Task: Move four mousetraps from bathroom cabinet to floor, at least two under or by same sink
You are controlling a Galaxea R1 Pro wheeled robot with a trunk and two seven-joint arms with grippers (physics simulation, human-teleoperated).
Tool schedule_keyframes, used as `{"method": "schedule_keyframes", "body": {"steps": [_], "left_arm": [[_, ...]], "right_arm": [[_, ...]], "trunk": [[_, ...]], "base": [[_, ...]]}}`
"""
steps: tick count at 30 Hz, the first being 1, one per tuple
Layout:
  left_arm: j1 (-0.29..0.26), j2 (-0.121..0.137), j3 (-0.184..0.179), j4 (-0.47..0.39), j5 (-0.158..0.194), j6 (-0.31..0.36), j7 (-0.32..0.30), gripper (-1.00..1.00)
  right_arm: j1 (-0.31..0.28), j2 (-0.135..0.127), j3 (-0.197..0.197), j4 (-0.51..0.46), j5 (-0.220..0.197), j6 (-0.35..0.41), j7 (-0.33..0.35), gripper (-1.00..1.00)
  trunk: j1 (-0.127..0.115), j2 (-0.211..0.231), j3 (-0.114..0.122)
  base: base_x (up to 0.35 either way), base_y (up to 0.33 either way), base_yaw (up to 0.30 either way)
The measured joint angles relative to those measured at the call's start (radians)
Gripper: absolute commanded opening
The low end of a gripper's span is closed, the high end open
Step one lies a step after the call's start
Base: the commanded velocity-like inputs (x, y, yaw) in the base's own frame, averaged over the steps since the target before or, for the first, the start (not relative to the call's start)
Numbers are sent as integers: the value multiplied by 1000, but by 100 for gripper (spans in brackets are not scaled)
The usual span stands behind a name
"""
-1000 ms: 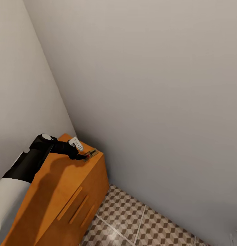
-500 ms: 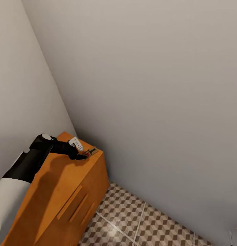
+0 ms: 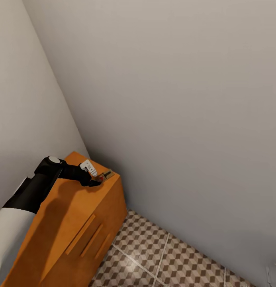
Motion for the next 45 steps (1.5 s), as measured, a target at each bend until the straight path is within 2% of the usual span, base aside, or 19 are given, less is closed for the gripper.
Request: {"method": "schedule_keyframes", "body": {"steps": [27,45], "left_arm": [[0,1,-8,2,-1,-1,1,100],[0,1,-8,2,-1,-2,1,100]], "right_arm": [[0,0,0,0,1,0,0,100],[0,0,0,0,1,0,0,100]], "trunk": [[0,0,-40],[0,0,-43]], "base": [[0,0,0],[0,0,0]]}}
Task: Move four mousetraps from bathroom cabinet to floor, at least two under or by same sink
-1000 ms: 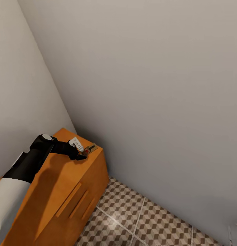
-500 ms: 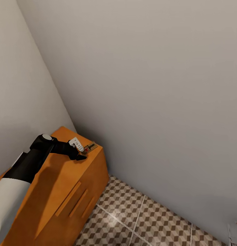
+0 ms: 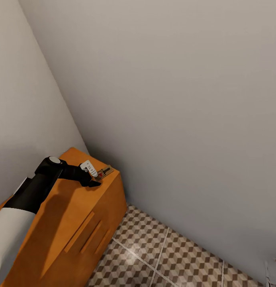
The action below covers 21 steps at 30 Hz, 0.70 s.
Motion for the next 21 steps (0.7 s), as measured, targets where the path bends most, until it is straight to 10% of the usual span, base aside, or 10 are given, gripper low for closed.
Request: {"method": "schedule_keyframes", "body": {"steps": [21], "left_arm": [[-1,0,-12,-17,-3,-3,1,100]], "right_arm": [[0,1,0,0,0,-2,0,100]], "trunk": [[0,-1,-17]], "base": [[0,0,0]]}}
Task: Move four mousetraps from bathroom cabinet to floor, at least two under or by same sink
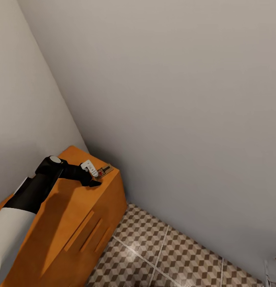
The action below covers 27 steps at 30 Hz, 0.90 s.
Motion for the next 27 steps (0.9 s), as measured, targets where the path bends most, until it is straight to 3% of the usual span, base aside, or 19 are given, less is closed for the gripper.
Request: {"method": "schedule_keyframes", "body": {"steps": [14,15,27], "left_arm": [[0,0,-2,-15,0,1,0,100],[0,0,-2,-15,0,1,-1,-100],[0,0,-2,-16,5,6,0,-100]], "right_arm": [[0,-1,0,0,0,0,0,100],[0,0,0,0,0,0,0,100],[0,-1,0,0,0,0,0,100]], "trunk": [[0,0,-7],[0,0,-7],[0,0,-7]], "base": [[0,0,0],[0,0,0],[0,0,0]]}}
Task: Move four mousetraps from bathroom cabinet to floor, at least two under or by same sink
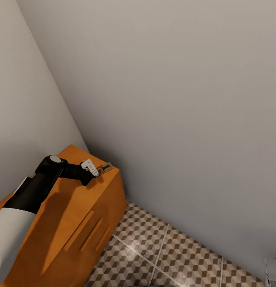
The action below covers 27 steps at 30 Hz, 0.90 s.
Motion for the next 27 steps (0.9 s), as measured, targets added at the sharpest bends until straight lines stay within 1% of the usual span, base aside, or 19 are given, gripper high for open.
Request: {"method": "schedule_keyframes", "body": {"steps": [13,19,20,24,27], "left_arm": [[0,0,1,0,0,0,0,-100],[0,0,7,3,8,1,-4,-100],[1,2,7,-4,0,3,-4,-100],[1,5,8,-31,1,4,-9,-100],[1,7,10,-40,0,4,-26,-100]], "right_arm": [[0,0,0,0,0,0,0,100],[0,0,0,0,0,0,0,100],[0,0,0,0,0,0,0,100],[0,0,0,0,0,0,0,100],[0,0,0,0,0,0,0,100]], "trunk": [[0,0,0],[0,0,0],[0,1,0],[0,0,0],[0,0,0]], "base": [[0,0,0],[0,0,0],[0,0,0],[0,0,0],[0,0,0]]}}
